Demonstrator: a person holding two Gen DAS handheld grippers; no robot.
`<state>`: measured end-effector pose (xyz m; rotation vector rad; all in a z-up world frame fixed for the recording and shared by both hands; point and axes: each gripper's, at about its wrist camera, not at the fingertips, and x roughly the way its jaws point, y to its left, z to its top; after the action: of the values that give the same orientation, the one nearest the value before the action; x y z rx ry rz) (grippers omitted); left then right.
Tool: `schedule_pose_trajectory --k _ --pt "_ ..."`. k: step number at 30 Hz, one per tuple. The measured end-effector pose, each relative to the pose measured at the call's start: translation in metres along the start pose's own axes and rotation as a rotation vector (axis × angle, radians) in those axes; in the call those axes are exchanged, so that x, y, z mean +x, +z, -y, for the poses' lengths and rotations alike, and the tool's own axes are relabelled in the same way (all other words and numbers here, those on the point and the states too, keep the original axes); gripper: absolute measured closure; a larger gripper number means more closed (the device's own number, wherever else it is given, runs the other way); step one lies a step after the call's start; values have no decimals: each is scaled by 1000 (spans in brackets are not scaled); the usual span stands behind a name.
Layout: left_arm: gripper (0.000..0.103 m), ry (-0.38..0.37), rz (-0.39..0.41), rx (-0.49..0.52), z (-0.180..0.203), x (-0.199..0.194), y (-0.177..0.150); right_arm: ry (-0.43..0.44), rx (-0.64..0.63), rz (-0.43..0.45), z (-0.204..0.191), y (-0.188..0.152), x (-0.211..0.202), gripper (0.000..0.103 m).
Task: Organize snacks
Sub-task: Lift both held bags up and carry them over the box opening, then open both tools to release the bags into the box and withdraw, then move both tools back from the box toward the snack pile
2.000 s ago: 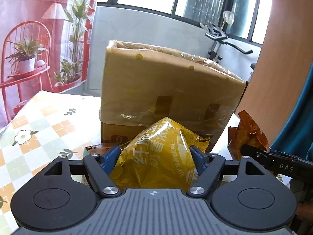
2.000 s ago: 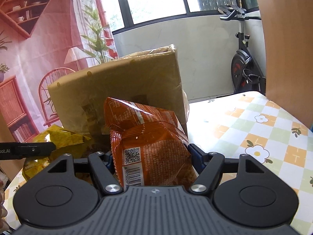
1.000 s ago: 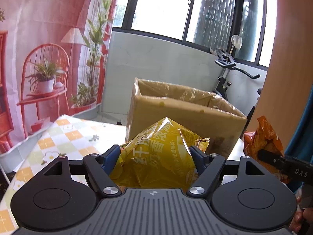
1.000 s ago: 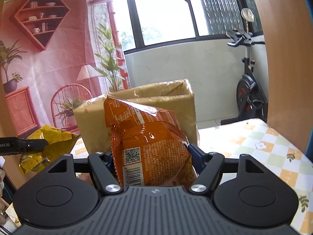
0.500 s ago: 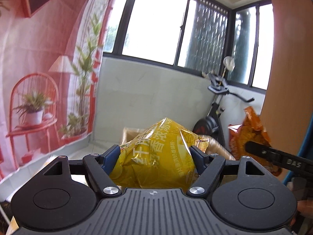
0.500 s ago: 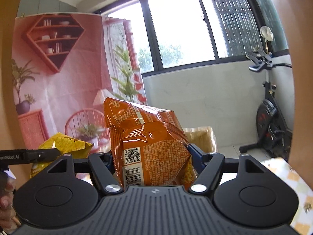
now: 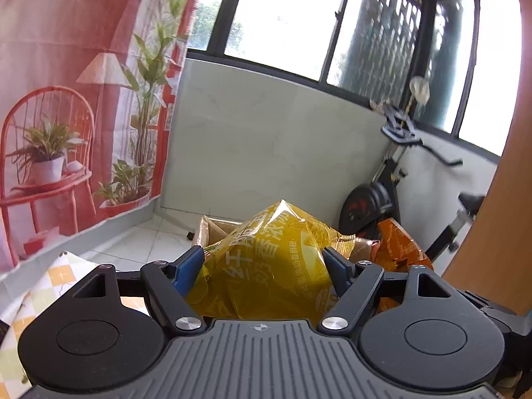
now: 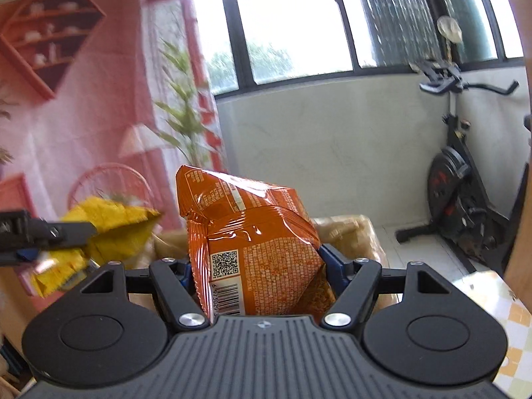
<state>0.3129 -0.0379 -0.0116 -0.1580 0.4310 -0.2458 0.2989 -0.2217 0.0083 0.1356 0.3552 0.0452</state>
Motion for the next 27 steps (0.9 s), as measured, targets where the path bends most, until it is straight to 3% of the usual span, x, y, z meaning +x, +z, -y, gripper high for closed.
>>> schedule_pose_trajectory --k 7,13,15,21,27 --pt "23 -9 -40 81 3 20 1 -49 -30 -86 6 -25 20 28" --pt "21 20 -82 126 2 29 1 -61 -44 -89 7 -30 15 23" --pt "21 13 -86 115 -1 25 3 -53 -52 -94 4 -30 13 19" --pt "21 6 -112 139 -3 -2 11 -23 -29 -93 0 -25 -4 18" --pt "21 4 -76 134 -17 -47 18 19 40 -76 4 -19 -40 18"
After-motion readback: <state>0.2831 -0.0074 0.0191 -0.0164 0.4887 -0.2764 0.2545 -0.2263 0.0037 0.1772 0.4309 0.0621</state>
